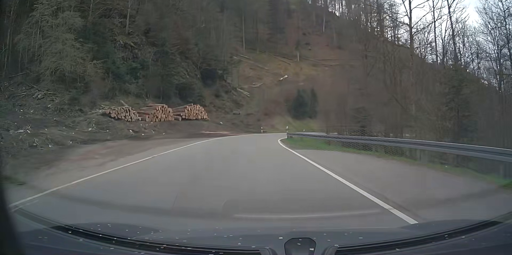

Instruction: Follow the waypoints while adhering to traffic rules and regulations

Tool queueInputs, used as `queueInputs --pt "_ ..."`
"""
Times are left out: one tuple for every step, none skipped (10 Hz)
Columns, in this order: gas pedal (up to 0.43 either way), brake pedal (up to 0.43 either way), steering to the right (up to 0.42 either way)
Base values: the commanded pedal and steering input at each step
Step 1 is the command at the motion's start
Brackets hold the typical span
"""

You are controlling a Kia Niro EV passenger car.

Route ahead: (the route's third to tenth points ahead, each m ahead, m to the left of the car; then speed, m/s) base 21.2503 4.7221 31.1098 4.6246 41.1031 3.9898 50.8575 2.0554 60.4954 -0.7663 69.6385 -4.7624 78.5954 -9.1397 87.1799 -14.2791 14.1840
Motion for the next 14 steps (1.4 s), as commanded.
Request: queueInputs --pt "0.000 0.000 -0.051" --pt "0.000 0.000 -0.038" --pt "0.000 0.000 -0.030" --pt "0.000 0.000 -0.020" --pt "0.000 0.000 -0.014" --pt "0.000 0.000 -0.013" --pt "0.000 0.000 -0.013" --pt "0.000 0.000 -0.012" --pt "0.000 0.000 -0.010" --pt "0.000 0.000 -0.008" --pt "0.000 0.000 -0.006" --pt "0.000 0.000 -0.002" --pt "0.000 0.000 0.004" --pt "0.000 0.000 0.010"
